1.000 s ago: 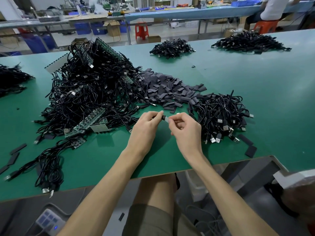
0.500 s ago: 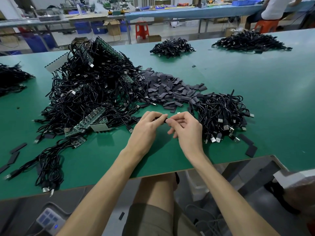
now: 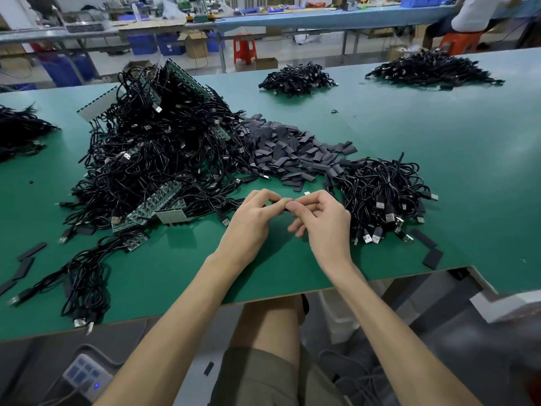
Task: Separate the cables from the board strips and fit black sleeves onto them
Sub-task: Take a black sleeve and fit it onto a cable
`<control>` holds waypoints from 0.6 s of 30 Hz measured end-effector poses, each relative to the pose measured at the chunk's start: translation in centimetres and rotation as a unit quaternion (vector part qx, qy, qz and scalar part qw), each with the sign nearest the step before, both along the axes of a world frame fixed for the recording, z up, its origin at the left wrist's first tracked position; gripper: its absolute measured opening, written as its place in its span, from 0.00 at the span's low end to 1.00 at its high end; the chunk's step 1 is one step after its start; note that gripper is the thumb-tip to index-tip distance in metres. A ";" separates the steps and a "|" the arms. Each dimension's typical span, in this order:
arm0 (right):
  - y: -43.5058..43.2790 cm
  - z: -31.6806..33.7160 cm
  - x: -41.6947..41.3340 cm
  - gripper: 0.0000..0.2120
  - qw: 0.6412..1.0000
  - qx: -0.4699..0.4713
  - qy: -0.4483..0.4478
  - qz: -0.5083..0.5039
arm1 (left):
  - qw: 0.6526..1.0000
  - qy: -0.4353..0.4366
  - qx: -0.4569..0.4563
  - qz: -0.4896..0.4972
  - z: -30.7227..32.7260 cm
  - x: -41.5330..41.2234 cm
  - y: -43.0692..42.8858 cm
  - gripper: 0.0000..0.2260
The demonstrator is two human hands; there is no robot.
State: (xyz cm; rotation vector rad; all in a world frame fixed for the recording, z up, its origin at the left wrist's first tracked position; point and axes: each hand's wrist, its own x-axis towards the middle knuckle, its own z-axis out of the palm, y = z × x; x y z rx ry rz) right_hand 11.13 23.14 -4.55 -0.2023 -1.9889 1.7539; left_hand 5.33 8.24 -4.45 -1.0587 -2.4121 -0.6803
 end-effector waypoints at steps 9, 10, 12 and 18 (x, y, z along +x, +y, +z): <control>-0.1 0.0 -0.3 0.06 1.000 0.002 -0.004 0.009 | 0.994 -0.089 0.059 -0.006 0.7 0.7 0.3 0.15; -0.1 -0.2 -0.4 0.05 1.000 0.011 -0.004 0.011 | 0.992 -0.098 0.075 0.007 0.7 0.6 0.3 0.14; -0.1 -0.4 -0.6 0.02 0.999 0.042 -0.008 0.013 | 0.986 -0.119 0.110 0.033 0.8 0.5 0.2 0.13; 0.1 -0.6 -0.6 0.07 0.997 0.075 -0.031 0.006 | 0.983 -0.149 0.102 0.029 1.0 0.7 0.1 0.17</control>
